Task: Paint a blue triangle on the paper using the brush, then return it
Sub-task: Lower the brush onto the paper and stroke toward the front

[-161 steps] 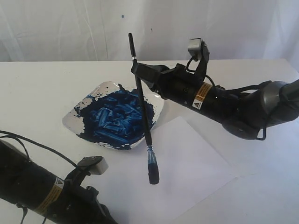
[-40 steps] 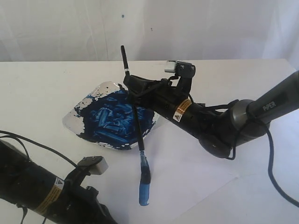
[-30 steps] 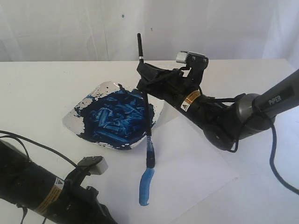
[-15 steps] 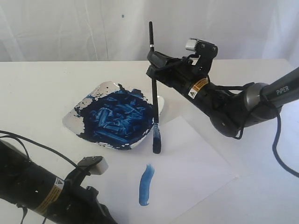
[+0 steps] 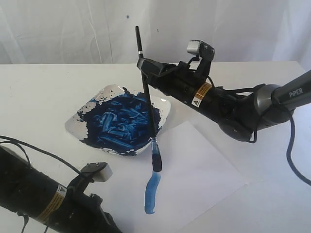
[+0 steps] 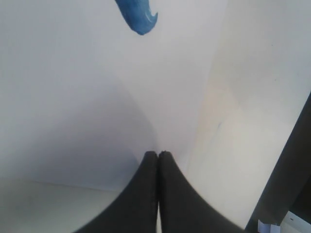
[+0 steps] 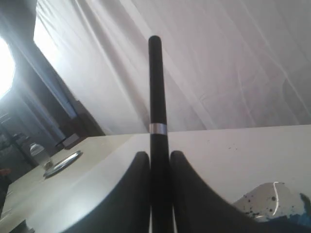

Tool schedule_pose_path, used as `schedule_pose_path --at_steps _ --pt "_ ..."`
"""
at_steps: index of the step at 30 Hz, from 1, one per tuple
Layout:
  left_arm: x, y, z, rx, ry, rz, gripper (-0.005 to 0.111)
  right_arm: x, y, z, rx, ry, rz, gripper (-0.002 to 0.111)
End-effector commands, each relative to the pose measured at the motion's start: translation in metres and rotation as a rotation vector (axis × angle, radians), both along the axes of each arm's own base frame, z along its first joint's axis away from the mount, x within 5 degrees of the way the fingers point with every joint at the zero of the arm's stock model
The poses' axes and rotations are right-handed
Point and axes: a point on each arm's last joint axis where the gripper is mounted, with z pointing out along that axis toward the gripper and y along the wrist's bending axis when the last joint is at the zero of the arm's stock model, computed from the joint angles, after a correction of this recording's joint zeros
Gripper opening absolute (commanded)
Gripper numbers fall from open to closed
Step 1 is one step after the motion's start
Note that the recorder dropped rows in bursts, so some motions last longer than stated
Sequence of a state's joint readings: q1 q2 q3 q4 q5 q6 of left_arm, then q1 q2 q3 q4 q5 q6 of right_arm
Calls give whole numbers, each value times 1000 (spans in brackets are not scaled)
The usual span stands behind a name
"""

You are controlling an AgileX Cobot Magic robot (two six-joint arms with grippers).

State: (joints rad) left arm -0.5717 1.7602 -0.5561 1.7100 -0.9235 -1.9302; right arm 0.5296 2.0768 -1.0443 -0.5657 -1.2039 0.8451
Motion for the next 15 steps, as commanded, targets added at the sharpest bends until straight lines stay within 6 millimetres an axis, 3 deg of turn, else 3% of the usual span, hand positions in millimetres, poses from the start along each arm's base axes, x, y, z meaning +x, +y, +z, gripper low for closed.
schedule_pose_path --at_steps 1,7,15 --pt "-1 3 -2 21 -13 -8 0 -4 3 2 -18 -8 43 0" --pt "-1 3 -2 21 -13 -8 0 -11 14 -12 -37 18 82 0" --pt "-1 3 -2 21 -13 -8 0 -12 16 -14 -57 9 77 0"
